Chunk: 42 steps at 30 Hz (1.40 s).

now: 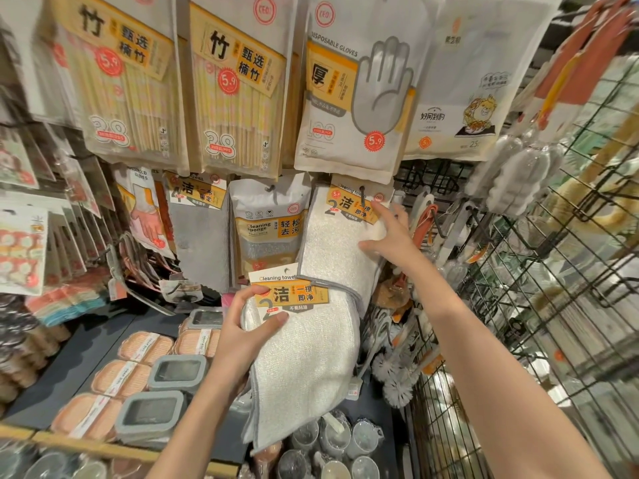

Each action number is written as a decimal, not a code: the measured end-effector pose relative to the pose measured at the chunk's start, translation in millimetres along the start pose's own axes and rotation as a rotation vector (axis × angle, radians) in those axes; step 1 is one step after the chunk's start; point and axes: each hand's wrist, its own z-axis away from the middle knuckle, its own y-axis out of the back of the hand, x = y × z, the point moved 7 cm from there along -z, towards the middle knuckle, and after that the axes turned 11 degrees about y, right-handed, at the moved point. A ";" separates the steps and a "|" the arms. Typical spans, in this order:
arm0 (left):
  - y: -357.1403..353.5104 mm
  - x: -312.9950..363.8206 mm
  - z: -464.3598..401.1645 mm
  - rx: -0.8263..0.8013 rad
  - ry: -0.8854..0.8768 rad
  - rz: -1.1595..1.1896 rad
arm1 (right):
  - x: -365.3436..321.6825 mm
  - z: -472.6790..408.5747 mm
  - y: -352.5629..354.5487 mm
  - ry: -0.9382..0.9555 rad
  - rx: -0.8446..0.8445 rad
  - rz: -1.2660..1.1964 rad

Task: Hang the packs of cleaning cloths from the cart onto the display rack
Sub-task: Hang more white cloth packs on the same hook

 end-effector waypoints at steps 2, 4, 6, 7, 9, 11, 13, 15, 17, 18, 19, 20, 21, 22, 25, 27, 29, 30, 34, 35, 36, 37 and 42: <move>1.0 0.3 3.3 0.002 -0.004 -0.001 | 1.5 6.7 -2.8 -0.024 -0.029 -0.003; 0.9 0.8 7.3 0.002 -0.004 0.006 | 4.2 13.7 -1.8 -0.053 -0.012 -0.013; 1.8 0.0 11.9 0.012 0.004 0.011 | 4.0 21.1 -0.2 -0.049 0.034 -0.019; 3.4 -1.0 13.8 0.019 0.013 0.011 | 3.0 25.0 -0.3 -0.042 0.056 -0.024; 6.9 -3.1 17.4 0.031 0.028 0.003 | -0.2 34.2 -3.8 -0.036 0.069 -0.038; 9.3 -4.1 22.2 0.036 0.032 0.003 | -3.5 44.2 -11.1 -0.026 0.055 -0.060; 11.1 -4.2 26.3 0.043 0.030 0.001 | -5.0 54.8 -19.8 -0.013 0.058 -0.079; 12.6 -4.6 30.2 0.051 0.028 0.001 | -4.8 65.2 -31.0 0.003 0.051 -0.076; 14.6 -6.1 33.5 0.053 0.039 0.005 | -2.8 73.3 -46.3 0.009 -0.011 -0.053; 15.9 -6.8 35.1 0.053 0.044 0.003 | -1.0 75.7 -53.5 0.008 -0.050 -0.041; 17.1 -7.3 36.8 0.054 0.047 0.003 | 1.3 77.7 -59.7 0.002 -0.087 -0.031; 17.9 -7.5 38.6 0.052 0.044 0.001 | 3.2 79.2 -64.2 -0.004 -0.120 -0.020; 18.7 -7.3 40.4 0.054 0.041 -0.002 | 5.0 80.1 -67.3 -0.010 -0.144 -0.006; 19.2 -6.1 42.7 0.054 0.034 -0.001 | 7.1 81.1 -69.5 -0.018 -0.166 0.007; 21.0 -2.8 50.0 0.057 0.031 0.021 | 14.1 82.6 -72.6 -0.060 -0.197 0.038; 23.7 -3.2 52.9 0.065 0.040 0.025 | 16.7 80.8 -72.1 -0.069 -0.172 0.034; 25.7 -2.5 54.5 0.074 0.048 0.030 | 15.4 77.8 -71.7 -0.046 -0.144 0.019; 26.0 -1.1 55.5 0.073 0.046 0.035 | 12.8 76.8 -71.7 -0.031 -0.138 0.009; 26.7 -1.4 54.5 0.071 0.056 0.052 | -0.3 71.0 -58.5 0.064 0.005 0.009; 26.4 -1.5 54.1 0.069 0.061 0.055 | -5.3 68.8 -51.1 0.091 0.062 0.032; 26.2 -1.2 53.1 0.070 0.055 0.051 | -10.8 65.5 -43.0 0.115 0.110 0.059; 25.2 0.4 52.9 0.077 0.046 0.039 | -15.6 60.8 -35.9 0.139 0.146 0.084; 21.0 5.1 46.0 0.092 0.011 -0.014 | -24.7 36.6 -27.3 0.204 0.088 0.201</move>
